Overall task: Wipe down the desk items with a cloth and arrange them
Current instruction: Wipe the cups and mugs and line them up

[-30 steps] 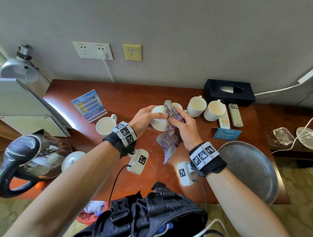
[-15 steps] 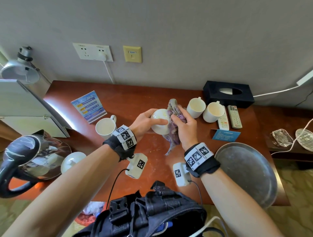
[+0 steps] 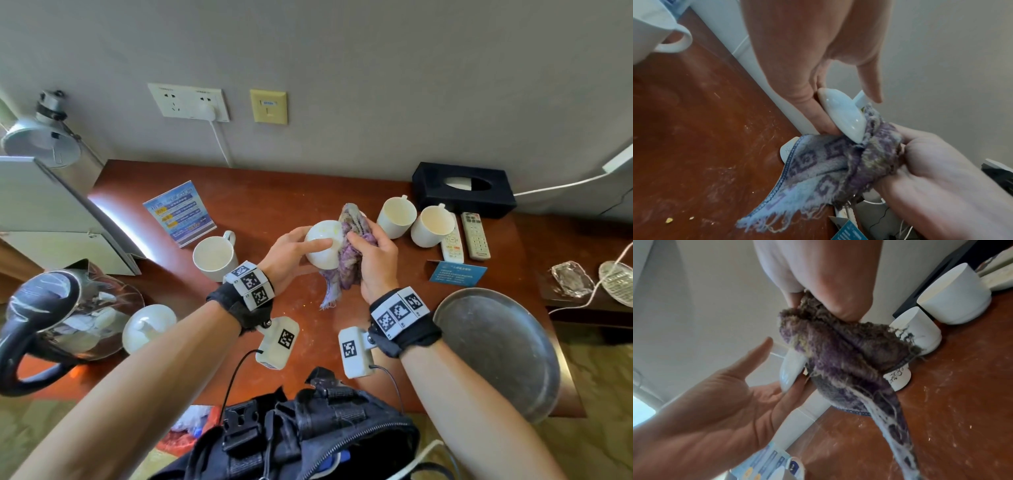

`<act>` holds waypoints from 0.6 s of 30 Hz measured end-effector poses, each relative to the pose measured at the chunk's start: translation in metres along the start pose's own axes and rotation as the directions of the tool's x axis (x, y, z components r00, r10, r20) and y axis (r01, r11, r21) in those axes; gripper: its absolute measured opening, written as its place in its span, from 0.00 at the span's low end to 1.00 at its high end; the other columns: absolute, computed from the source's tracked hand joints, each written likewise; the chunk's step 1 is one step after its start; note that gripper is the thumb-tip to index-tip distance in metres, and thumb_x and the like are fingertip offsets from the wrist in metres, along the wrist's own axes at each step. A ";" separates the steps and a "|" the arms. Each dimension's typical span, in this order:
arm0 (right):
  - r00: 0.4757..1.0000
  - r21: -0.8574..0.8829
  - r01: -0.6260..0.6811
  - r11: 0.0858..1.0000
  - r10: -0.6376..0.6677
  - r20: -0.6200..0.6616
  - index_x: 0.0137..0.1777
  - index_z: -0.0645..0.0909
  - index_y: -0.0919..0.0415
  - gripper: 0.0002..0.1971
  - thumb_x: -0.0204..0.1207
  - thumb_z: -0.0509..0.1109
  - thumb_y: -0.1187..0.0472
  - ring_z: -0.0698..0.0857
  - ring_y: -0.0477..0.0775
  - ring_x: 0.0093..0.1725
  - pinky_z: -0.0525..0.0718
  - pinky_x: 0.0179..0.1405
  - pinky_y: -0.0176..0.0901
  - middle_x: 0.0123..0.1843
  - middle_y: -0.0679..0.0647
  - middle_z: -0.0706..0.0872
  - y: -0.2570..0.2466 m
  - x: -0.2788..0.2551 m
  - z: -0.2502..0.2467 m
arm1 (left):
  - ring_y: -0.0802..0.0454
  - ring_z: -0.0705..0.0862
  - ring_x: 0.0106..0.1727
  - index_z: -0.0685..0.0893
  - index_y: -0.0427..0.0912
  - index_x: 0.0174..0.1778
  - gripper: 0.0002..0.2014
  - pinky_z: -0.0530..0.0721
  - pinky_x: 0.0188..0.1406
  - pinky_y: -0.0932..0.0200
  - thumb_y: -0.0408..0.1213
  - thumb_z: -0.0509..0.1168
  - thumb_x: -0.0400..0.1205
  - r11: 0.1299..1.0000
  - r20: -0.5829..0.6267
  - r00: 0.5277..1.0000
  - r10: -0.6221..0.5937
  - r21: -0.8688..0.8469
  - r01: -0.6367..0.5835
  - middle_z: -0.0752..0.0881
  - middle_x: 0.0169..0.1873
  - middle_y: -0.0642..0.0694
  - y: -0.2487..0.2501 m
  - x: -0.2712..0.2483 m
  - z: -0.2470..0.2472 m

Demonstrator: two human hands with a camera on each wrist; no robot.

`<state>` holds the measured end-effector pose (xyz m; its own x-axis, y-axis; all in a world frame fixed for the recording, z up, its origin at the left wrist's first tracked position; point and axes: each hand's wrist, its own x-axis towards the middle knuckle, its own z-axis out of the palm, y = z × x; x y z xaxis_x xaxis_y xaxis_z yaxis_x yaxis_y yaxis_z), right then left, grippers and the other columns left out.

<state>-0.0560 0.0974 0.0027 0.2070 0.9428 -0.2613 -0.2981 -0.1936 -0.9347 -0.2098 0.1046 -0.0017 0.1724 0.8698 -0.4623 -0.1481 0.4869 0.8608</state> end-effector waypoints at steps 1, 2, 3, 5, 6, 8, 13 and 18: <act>1.000 -0.030 0.008 1.000 -0.008 0.002 0.59 0.86 0.50 0.16 0.78 0.71 0.72 0.90 0.52 0.58 0.86 0.65 0.55 0.56 0.51 0.91 0.000 -0.001 0.000 | 0.45 0.89 0.60 0.80 0.43 0.70 0.23 0.89 0.50 0.54 0.37 0.75 0.79 1.000 -0.017 1.000 0.013 -0.011 -0.013 0.87 0.62 0.43 -0.001 0.000 0.002; 0.999 -0.090 0.027 0.996 -0.026 0.021 0.62 0.85 0.53 0.16 0.79 0.71 0.71 0.89 0.50 0.57 0.86 0.65 0.52 0.55 0.50 0.91 0.000 -0.002 0.000 | 0.45 0.89 0.60 0.79 0.44 0.70 0.24 0.89 0.49 0.54 0.36 0.75 0.78 1.000 -0.041 0.999 0.027 -0.012 -0.027 0.87 0.62 0.43 -0.001 0.000 0.002; 0.997 -0.178 0.060 0.982 -0.051 0.055 0.64 0.85 0.55 0.16 0.79 0.72 0.69 0.89 0.47 0.57 0.86 0.65 0.49 0.55 0.48 0.90 0.000 -0.002 -0.001 | 0.45 0.89 0.59 0.79 0.45 0.70 0.24 0.89 0.48 0.53 0.36 0.76 0.77 0.999 -0.065 0.997 0.041 -0.014 -0.042 0.86 0.62 0.43 -0.001 0.001 0.003; 0.985 -0.335 0.142 0.931 -0.101 0.137 0.66 0.86 0.56 0.16 0.79 0.73 0.66 0.87 0.43 0.59 0.85 0.66 0.44 0.57 0.45 0.90 0.001 -0.004 -0.004 | 0.44 0.89 0.59 0.80 0.46 0.70 0.26 0.90 0.48 0.51 0.36 0.77 0.75 0.998 -0.098 0.994 0.057 -0.028 -0.060 0.87 0.62 0.43 0.002 0.002 0.004; 0.978 -0.377 0.177 0.909 -0.121 0.169 0.66 0.86 0.56 0.16 0.79 0.74 0.64 0.86 0.42 0.61 0.84 0.67 0.43 0.59 0.46 0.89 0.001 -0.005 -0.006 | 0.44 0.89 0.59 0.81 0.47 0.69 0.26 0.91 0.49 0.50 0.36 0.78 0.74 0.997 -0.107 0.993 0.059 -0.037 -0.063 0.87 0.62 0.43 0.003 0.003 0.004; 0.966 -0.412 0.231 0.881 -0.156 0.208 0.67 0.86 0.54 0.16 0.79 0.74 0.62 0.84 0.41 0.65 0.81 0.68 0.39 0.64 0.48 0.88 0.003 -0.006 -0.009 | 0.44 0.89 0.58 0.81 0.48 0.68 0.26 0.91 0.52 0.47 0.36 0.77 0.74 0.997 -0.112 0.992 0.062 -0.043 -0.067 0.87 0.61 0.44 0.005 0.003 0.004; 0.954 -0.464 0.259 0.847 -0.148 0.262 0.68 0.84 0.46 0.17 0.80 0.73 0.59 0.81 0.40 0.69 0.77 0.69 0.33 0.69 0.48 0.85 0.006 0.001 -0.013 | 0.45 0.89 0.58 0.80 0.49 0.68 0.25 0.90 0.55 0.48 0.35 0.76 0.75 0.997 -0.086 0.994 0.069 -0.022 -0.071 0.87 0.61 0.44 0.005 0.002 0.005; 0.956 -0.438 0.211 0.874 -0.092 0.278 0.71 0.82 0.50 0.18 0.82 0.71 0.59 0.81 0.41 0.70 0.78 0.74 0.44 0.70 0.48 0.85 -0.001 0.018 -0.006 | 0.47 0.89 0.56 0.81 0.53 0.66 0.25 0.90 0.50 0.52 0.34 0.76 0.74 0.996 -0.066 0.994 0.085 0.022 -0.084 0.87 0.59 0.45 0.006 0.003 0.005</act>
<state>-0.0461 0.1126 -0.0026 -0.0336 0.9947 -0.0973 0.1910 -0.0892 -0.9775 -0.2050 0.1099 0.0036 0.0948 0.9114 -0.4003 -0.1405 0.4104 0.9010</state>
